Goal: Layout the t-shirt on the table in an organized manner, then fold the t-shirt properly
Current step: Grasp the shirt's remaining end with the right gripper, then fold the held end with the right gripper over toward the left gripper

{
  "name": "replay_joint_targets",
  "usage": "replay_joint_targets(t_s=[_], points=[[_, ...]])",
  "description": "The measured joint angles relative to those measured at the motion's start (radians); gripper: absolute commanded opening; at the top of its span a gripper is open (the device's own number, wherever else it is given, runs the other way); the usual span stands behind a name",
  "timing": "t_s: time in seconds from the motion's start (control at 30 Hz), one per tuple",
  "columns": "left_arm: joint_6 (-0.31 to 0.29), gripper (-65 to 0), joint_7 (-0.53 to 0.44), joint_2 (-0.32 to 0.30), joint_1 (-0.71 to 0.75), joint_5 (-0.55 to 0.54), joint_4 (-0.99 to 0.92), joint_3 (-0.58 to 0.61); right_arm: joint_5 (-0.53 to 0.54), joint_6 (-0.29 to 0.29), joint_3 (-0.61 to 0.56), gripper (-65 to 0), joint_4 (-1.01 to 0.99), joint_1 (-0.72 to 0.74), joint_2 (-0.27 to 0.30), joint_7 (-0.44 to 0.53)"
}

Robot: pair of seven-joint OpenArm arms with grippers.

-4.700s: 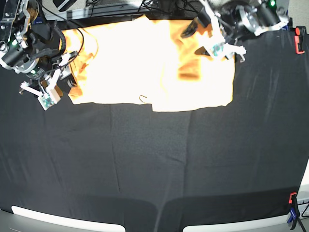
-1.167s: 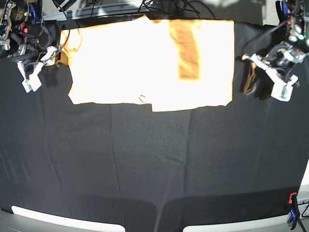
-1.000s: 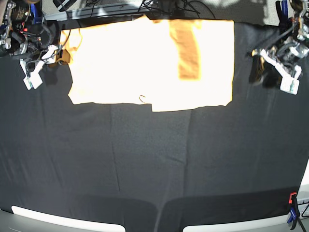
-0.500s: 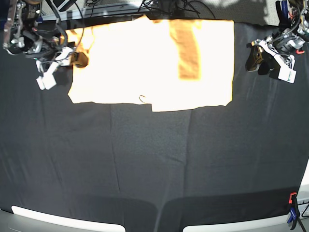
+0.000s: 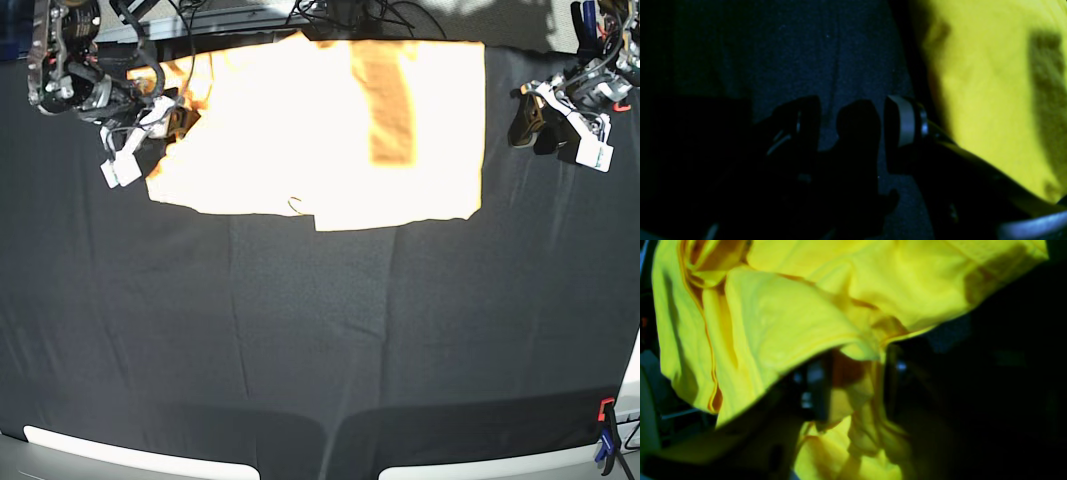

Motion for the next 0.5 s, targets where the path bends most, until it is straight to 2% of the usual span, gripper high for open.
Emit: replay_joint_targets(t_s=[0.1,0.23,0.37,0.5], points=[[0.0,-36.7,0.0,0.0,0.0,0.0,0.0,0.0,-0.053,-0.003,0.0,-65.0,0.0,0.023,-0.05,0.005],[0.0,-36.7,0.0,0.0,0.0,0.001,0.0,0.0,-0.146,-0.003,0.0,-65.0,0.0,0.066,-0.097,0.008],[0.0,-36.7,0.0,0.0,0.0,0.001,0.0,0.0,-0.185,-0.002,0.03,-65.0,0.0,0.075,-0.087,-0.006],[0.0,-36.7,0.0,0.0,0.0,0.002,0.0,0.0,-0.206,0.001,0.146,-65.0,0.017,0.073,-0.076,-0.048]])
